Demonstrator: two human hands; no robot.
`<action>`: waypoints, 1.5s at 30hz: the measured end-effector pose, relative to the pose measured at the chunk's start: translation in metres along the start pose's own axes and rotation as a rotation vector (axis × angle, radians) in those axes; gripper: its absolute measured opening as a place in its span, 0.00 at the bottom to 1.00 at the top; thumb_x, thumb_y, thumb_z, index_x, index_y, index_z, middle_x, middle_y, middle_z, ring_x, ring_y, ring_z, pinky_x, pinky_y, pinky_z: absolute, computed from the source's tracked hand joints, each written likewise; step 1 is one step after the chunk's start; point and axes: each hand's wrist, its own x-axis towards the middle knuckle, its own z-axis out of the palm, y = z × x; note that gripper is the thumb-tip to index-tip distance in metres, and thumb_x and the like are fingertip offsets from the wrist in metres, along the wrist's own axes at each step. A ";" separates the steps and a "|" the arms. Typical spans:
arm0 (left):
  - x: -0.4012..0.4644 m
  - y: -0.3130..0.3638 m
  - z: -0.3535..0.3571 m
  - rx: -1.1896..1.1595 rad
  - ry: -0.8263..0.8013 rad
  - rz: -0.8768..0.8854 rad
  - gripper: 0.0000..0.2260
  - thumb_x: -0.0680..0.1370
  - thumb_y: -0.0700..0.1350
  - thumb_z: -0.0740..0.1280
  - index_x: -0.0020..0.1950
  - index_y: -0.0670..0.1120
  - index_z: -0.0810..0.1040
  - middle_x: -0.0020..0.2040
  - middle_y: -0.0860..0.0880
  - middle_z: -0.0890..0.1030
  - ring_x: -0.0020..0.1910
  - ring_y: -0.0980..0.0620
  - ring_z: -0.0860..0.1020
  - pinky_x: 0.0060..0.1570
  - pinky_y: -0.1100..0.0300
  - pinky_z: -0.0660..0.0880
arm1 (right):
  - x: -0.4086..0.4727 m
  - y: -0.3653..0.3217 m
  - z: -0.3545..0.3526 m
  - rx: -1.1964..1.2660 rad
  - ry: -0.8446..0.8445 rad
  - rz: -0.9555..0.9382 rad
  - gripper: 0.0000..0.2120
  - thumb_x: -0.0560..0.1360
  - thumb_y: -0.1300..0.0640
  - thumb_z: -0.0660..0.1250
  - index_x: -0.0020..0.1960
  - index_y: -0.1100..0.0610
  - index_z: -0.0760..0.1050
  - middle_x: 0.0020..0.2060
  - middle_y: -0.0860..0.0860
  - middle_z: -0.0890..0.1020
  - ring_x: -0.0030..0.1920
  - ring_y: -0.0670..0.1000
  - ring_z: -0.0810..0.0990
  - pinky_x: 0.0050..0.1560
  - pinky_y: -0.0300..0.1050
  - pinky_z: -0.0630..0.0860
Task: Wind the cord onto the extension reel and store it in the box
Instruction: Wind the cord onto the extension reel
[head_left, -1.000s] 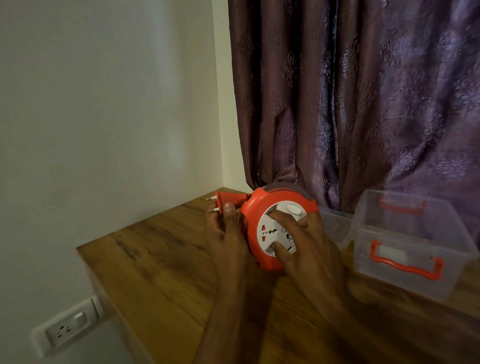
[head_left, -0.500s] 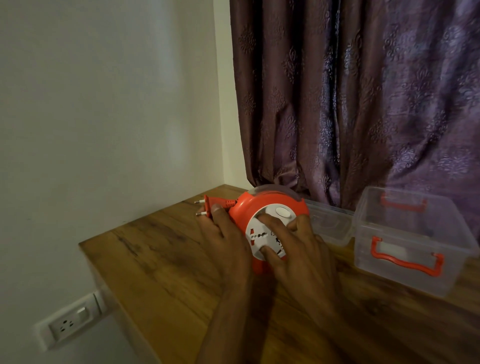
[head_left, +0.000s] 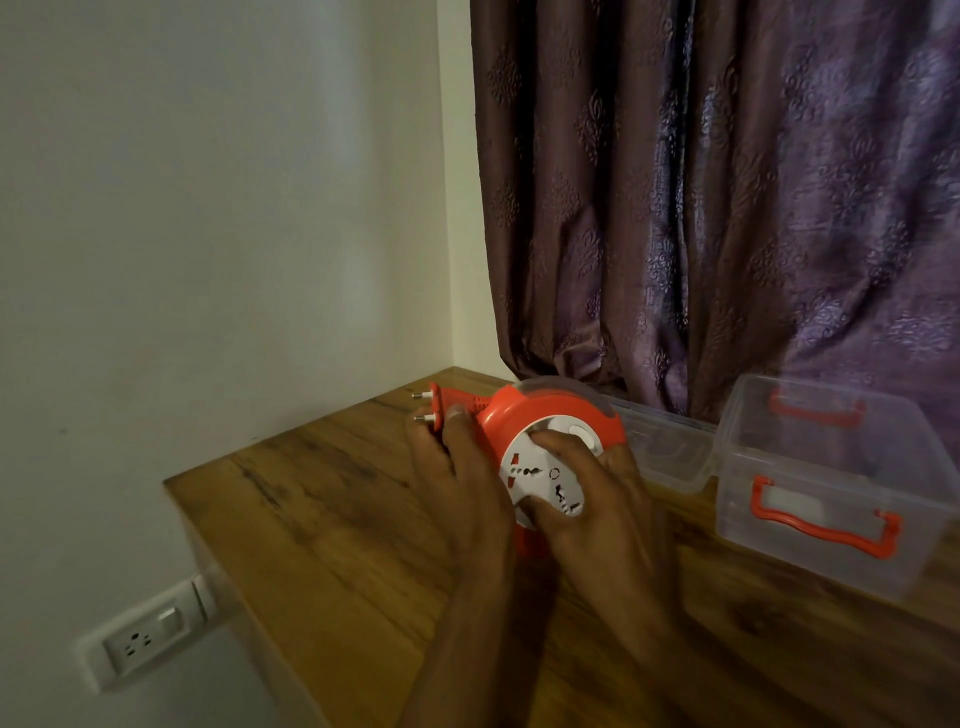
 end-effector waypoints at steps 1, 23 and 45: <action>-0.001 0.001 -0.001 0.013 -0.022 0.012 0.08 0.81 0.47 0.58 0.41 0.53 0.70 0.36 0.55 0.73 0.33 0.63 0.76 0.29 0.76 0.70 | 0.000 -0.001 0.000 0.013 -0.002 0.012 0.28 0.68 0.44 0.71 0.64 0.32 0.64 0.66 0.48 0.66 0.63 0.52 0.69 0.54 0.45 0.72; 0.010 -0.009 -0.002 -0.138 -0.315 -0.124 0.28 0.64 0.67 0.65 0.62 0.59 0.69 0.51 0.57 0.80 0.45 0.54 0.82 0.37 0.62 0.79 | 0.006 0.008 -0.004 0.008 0.016 -0.022 0.27 0.71 0.48 0.69 0.67 0.37 0.64 0.66 0.49 0.62 0.62 0.52 0.70 0.52 0.43 0.73; 0.002 -0.016 0.005 -0.121 -0.427 -0.131 0.20 0.68 0.59 0.70 0.58 0.53 0.79 0.51 0.53 0.84 0.48 0.54 0.83 0.38 0.62 0.81 | 0.019 0.017 -0.008 0.127 0.148 0.093 0.31 0.64 0.42 0.73 0.64 0.33 0.64 0.60 0.47 0.73 0.56 0.52 0.75 0.48 0.46 0.75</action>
